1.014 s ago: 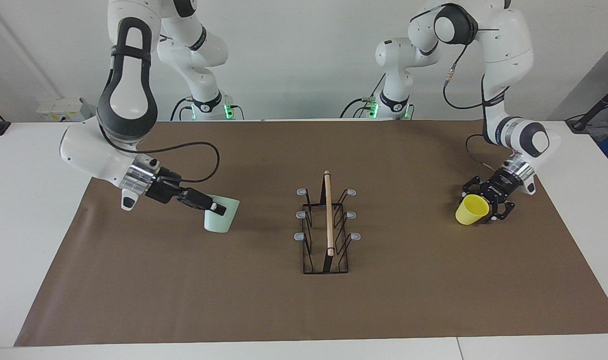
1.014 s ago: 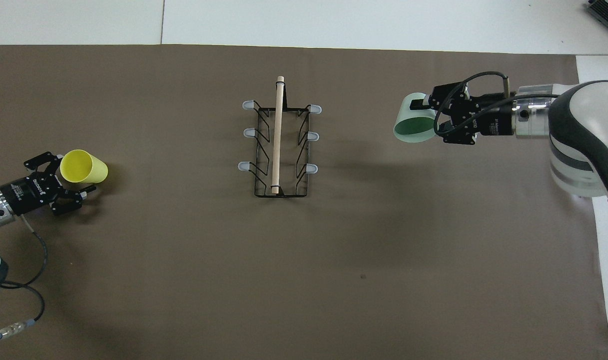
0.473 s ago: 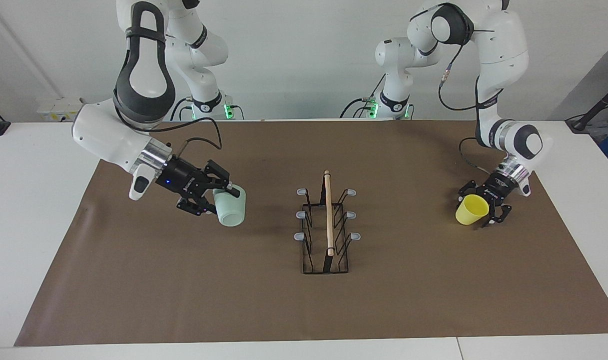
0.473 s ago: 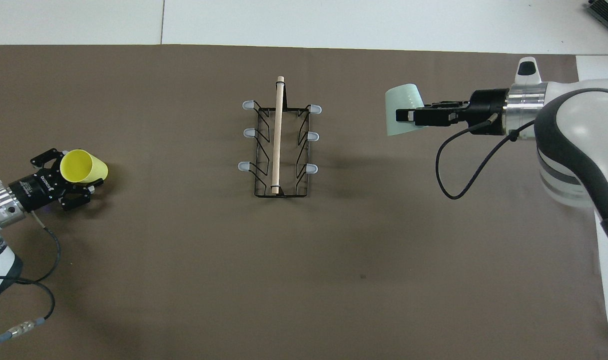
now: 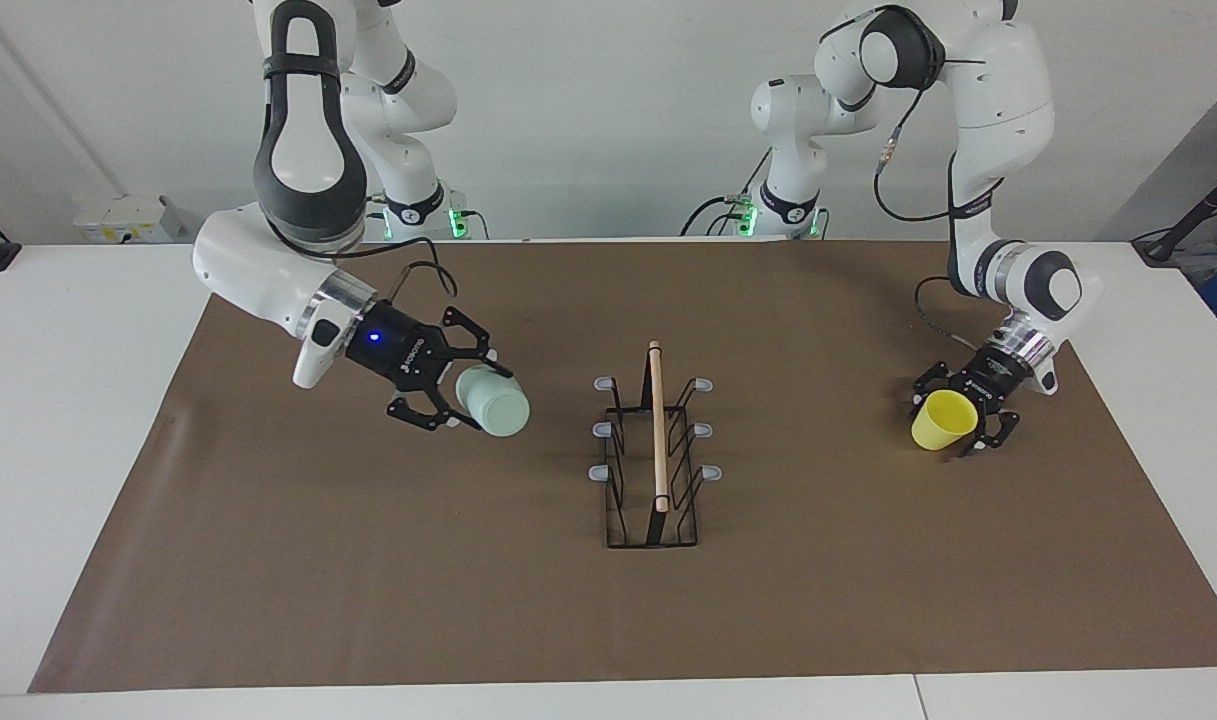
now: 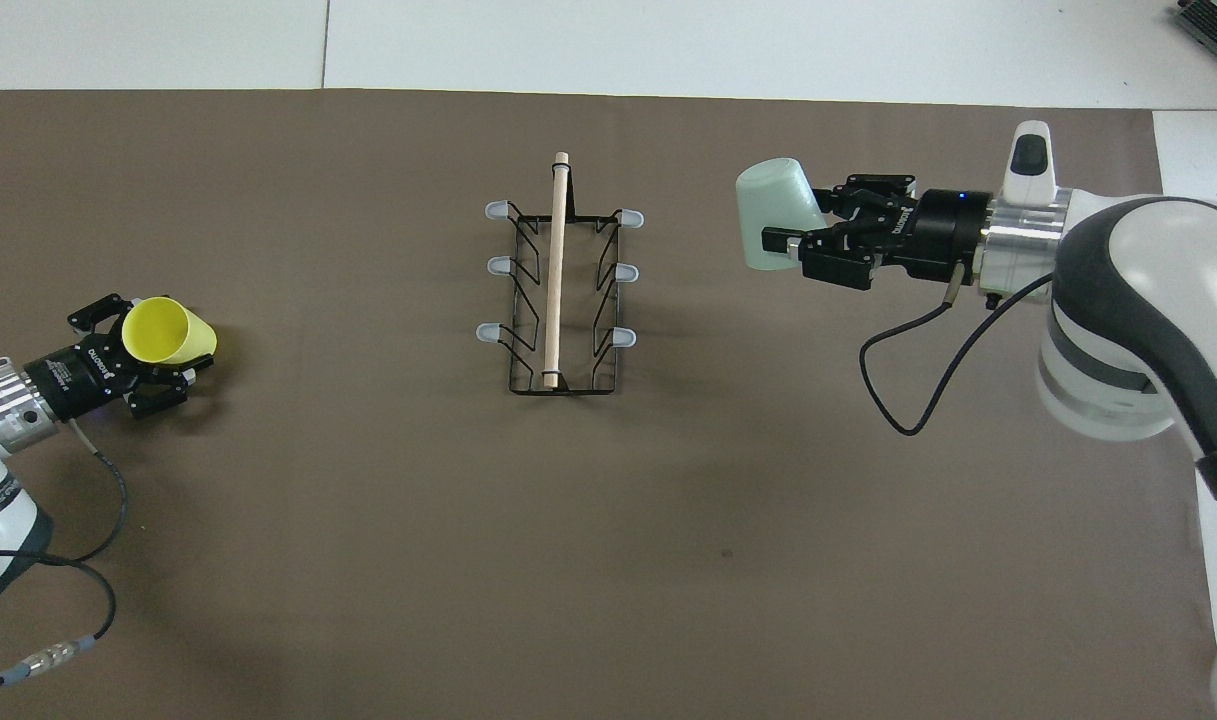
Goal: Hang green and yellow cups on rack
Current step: 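Lift the green cup with the right gripper toward the rack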
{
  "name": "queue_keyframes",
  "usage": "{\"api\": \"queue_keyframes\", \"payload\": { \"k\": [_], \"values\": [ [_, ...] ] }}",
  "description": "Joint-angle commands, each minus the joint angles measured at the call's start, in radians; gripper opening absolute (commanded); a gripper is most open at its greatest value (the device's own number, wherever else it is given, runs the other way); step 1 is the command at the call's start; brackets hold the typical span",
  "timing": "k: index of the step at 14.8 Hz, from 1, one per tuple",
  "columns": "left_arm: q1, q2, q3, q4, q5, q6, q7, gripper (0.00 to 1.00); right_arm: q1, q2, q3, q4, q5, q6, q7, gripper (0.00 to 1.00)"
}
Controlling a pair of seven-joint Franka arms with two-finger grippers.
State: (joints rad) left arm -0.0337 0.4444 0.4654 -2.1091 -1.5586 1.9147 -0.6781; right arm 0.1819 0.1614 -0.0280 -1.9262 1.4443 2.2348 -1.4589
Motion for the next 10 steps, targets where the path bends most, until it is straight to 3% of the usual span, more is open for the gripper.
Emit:
{"api": "queue_keyframes", "payload": {
  "k": [1, 5, 7, 10],
  "values": [
    [-0.023, -0.039, 0.007, -0.049, -0.028, 0.035, 0.023, 0.83, 0.062, -0.094, 0.005, -0.147, 0.190, 0.071, -0.179, 0.00],
    [-0.023, -0.052, 0.009, -0.048, -0.029, 0.037, 0.022, 0.22, 0.212, -0.161, 0.005, -0.267, 0.564, 0.189, -0.453, 0.00],
    [-0.023, -0.065, 0.012, -0.045, -0.028, 0.043, 0.019, 0.10, 0.241, -0.181, 0.005, -0.304, 0.654, 0.209, -0.539, 0.00],
    [-0.025, -0.105, 0.015, -0.035, -0.026, 0.061, -0.007, 0.10, 0.241, -0.183, 0.005, -0.316, 0.706, 0.203, -0.593, 0.00]
  ]
}}
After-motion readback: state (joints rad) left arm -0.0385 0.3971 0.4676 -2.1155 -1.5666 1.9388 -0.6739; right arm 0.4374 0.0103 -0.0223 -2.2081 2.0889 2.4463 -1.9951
